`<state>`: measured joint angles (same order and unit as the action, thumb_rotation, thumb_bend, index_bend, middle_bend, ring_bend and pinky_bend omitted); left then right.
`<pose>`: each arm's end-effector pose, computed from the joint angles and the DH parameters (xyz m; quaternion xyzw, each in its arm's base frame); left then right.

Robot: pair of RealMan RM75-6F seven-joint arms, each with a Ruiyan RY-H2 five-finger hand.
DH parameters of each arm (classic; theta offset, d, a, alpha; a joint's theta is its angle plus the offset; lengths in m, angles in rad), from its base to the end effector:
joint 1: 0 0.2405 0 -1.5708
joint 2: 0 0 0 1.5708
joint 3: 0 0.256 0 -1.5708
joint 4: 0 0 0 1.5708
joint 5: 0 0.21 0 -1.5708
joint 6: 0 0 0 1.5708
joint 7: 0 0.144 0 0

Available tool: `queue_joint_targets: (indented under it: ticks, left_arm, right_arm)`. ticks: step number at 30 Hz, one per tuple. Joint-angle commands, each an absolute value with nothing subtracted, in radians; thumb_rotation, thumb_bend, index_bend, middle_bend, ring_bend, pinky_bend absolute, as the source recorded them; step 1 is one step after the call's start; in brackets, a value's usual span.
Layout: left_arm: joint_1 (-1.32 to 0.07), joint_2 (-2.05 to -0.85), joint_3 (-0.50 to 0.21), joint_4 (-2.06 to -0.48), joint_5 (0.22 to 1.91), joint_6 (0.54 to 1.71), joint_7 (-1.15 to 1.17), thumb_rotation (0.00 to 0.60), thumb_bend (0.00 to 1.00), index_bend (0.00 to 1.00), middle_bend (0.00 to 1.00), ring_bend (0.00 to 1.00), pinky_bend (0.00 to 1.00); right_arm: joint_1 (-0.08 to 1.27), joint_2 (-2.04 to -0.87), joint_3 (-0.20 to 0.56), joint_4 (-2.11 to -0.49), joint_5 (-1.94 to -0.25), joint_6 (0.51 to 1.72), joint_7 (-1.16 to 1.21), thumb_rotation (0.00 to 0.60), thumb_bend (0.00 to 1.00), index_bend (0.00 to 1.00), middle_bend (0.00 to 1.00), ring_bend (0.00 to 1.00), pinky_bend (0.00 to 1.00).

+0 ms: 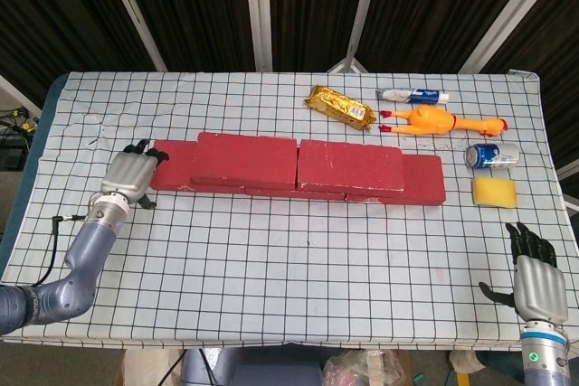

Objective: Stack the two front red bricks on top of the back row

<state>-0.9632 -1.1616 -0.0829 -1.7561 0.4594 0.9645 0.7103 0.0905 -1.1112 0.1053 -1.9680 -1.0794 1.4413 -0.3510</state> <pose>-0.1651 0.3736 0.0861 -0.7307 -0.3836 -0.1905 0.5316 -0.2897 -0.1770 0.1431 0.5053 -0.5026 0.2891 0.6391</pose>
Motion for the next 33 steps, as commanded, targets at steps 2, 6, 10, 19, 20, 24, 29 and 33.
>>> queue_joint_targets:
  ticks: [2, 6, 10, 19, 20, 24, 29, 33]
  left_arm:
    - [-0.967, -1.187, -0.073, -1.735, 0.466, 0.952, 0.708, 0.6, 0.0, 0.21, 0.19, 0.05, 0.15]
    - [-0.976, -1.214, -0.068, -1.716, 0.467, 0.953, 0.717, 0.6, 0.0, 0.2, 0.19, 0.05, 0.15]
    - [-0.986, -1.241, -0.063, -1.697, 0.454, 0.957, 0.729, 0.6, 0.0, 0.19, 0.19, 0.05, 0.15]
    - [-1.009, -1.278, -0.065, -1.673, 0.422, 0.953, 0.743, 0.6, 0.0, 0.18, 0.19, 0.05, 0.15]
    - [-1.012, -1.281, -0.065, -1.67, 0.419, 0.953, 0.745, 0.6, 0.0, 0.18, 0.19, 0.05, 0.15]
    - [-1.02, -1.293, -0.067, -1.662, 0.413, 0.953, 0.748, 0.6, 0.0, 0.17, 0.19, 0.05, 0.15]
    - [-1.03, -1.302, -0.066, -1.655, 0.401, 0.95, 0.755, 0.6, 0.0, 0.17, 0.19, 0.05, 0.15]
    - [-1.036, -1.307, -0.065, -1.654, 0.396, 0.951, 0.758, 0.6, 0.0, 0.17, 0.19, 0.05, 0.15]
  right_arm:
    - [0.092, -1.112, 0.105, -1.966, -1.077, 1.438, -0.351, 0.6, 0.19, 0.05, 0.0, 0.0, 0.0]
    - [0.092, -1.111, 0.106, -1.966, -1.077, 1.437, -0.347, 0.6, 0.19, 0.05, 0.0, 0.0, 0.0]
    - [0.093, -1.11, 0.106, -1.964, -1.074, 1.433, -0.343, 0.6, 0.19, 0.05, 0.0, 0.0, 0.0]
    - [0.096, -1.108, 0.107, -1.961, -1.07, 1.426, -0.339, 0.6, 0.19, 0.05, 0.0, 0.0, 0.0]
    - [0.096, -1.108, 0.107, -1.961, -1.069, 1.426, -0.338, 0.6, 0.19, 0.05, 0.0, 0.0, 0.0]
    - [0.096, -1.108, 0.108, -1.96, -1.066, 1.427, -0.338, 0.6, 0.19, 0.05, 0.0, 0.0, 0.0]
    - [0.098, -1.109, 0.109, -1.959, -1.063, 1.425, -0.34, 0.6, 0.19, 0.05, 0.0, 0.0, 0.0]
    - [0.099, -1.109, 0.108, -1.959, -1.063, 1.425, -0.341, 0.6, 0.19, 0.05, 0.0, 0.0, 0.0]
